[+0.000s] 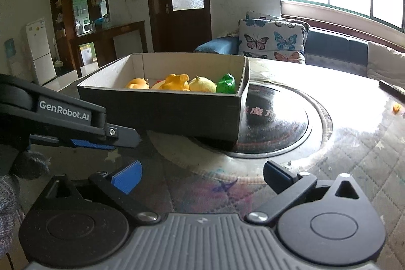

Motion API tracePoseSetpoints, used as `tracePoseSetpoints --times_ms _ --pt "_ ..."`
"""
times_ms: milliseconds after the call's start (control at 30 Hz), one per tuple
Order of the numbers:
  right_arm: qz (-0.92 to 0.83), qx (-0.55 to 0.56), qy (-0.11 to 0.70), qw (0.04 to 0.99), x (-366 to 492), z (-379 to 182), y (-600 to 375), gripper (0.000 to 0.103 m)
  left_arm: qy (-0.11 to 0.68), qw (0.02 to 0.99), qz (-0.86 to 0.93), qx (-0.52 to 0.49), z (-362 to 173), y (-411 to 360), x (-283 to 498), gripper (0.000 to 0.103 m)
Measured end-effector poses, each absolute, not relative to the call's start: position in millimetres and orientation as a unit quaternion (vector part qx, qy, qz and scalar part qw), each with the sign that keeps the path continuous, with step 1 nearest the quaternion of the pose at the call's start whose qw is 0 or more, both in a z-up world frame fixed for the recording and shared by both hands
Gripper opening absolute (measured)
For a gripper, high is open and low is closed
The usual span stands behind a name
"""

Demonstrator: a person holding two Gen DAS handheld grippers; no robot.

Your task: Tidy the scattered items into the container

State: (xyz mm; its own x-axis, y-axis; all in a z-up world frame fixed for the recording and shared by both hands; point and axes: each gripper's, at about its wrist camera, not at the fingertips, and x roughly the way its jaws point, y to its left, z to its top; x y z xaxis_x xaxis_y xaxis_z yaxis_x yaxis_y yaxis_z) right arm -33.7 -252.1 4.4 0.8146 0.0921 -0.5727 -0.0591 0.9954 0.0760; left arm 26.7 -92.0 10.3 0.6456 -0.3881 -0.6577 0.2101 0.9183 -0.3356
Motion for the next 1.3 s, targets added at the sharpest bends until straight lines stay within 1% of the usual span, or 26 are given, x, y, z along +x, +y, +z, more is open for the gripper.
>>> tracePoseSetpoints --times_ms 300,433,633,900,1300 --pt "0.028 0.039 0.313 0.949 -42 -3 -250 0.103 0.367 0.916 -0.138 -0.083 11 -88 15 0.035" --pt "0.022 0.041 0.315 0.948 -44 -6 -249 0.103 0.364 0.919 -0.133 -0.073 10 -84 13 0.037" --pt "0.02 0.043 0.322 0.946 -46 -11 -247 0.103 0.376 0.918 -0.122 -0.037 6 -86 11 0.037" --pt "0.021 0.043 0.329 0.943 -47 -17 -243 0.103 0.37 0.923 -0.106 -0.006 3 -91 8 0.037" --pt "0.024 0.046 0.334 0.941 -45 -20 -240 0.103 0.364 0.927 -0.094 0.001 -2 -92 8 0.036"
